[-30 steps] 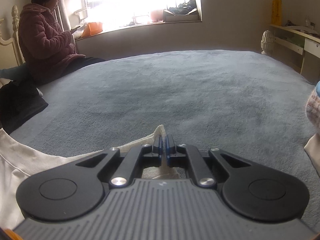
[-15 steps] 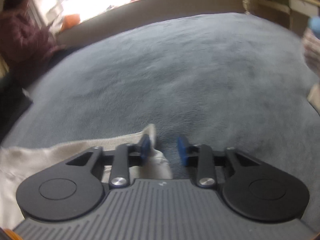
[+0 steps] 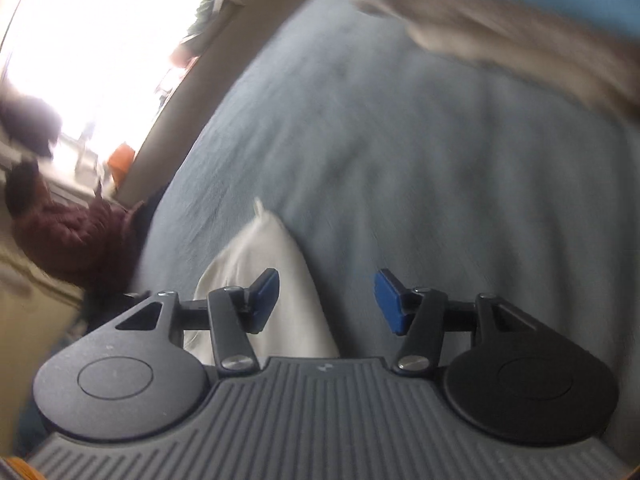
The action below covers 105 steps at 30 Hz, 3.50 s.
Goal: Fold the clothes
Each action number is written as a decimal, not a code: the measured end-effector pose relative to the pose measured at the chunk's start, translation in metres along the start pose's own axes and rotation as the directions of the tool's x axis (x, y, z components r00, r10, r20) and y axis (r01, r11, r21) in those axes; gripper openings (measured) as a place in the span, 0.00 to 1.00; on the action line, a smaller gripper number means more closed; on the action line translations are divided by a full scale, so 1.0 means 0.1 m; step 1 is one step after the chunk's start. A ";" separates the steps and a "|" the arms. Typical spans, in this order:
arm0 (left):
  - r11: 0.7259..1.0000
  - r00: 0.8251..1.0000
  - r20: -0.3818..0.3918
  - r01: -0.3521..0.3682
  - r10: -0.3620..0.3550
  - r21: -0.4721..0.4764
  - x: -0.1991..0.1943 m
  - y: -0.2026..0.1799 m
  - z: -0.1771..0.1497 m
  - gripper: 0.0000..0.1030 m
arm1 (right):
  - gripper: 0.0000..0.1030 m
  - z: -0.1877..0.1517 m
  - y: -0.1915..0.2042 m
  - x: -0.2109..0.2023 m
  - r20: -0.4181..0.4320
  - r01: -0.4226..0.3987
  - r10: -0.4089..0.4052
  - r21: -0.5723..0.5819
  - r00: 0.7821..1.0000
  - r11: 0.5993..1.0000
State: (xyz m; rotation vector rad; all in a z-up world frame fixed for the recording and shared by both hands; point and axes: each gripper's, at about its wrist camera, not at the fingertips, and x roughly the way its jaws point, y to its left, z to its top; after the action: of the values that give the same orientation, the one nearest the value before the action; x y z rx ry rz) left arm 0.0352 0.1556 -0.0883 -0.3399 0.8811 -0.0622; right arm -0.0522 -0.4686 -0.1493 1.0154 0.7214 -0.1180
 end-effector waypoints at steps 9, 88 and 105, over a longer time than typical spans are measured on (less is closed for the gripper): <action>0.985 0.998 -0.057 0.035 -0.026 0.170 -0.19 -0.45 -0.63 0.56 | 0.51 -0.73 -0.57 -0.21 -0.129 -0.094 0.160 0.416 0.979 0.904; 0.971 0.973 -0.076 0.206 -0.216 -0.122 -0.39 0.86 -0.87 0.62 | 0.07 -0.83 -0.45 0.26 -0.076 -0.039 0.056 0.218 0.996 0.975; 0.912 0.964 0.091 0.266 -0.250 -0.313 -0.37 0.89 -0.71 0.06 | 0.06 -0.86 -0.49 0.21 -0.054 -0.037 0.050 0.224 0.997 0.974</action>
State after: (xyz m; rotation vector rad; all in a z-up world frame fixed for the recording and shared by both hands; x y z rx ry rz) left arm -0.0511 0.2282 -0.1306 -0.7632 0.7920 -0.1550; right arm -0.0987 -0.4203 -0.2252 1.2532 0.7507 -0.1337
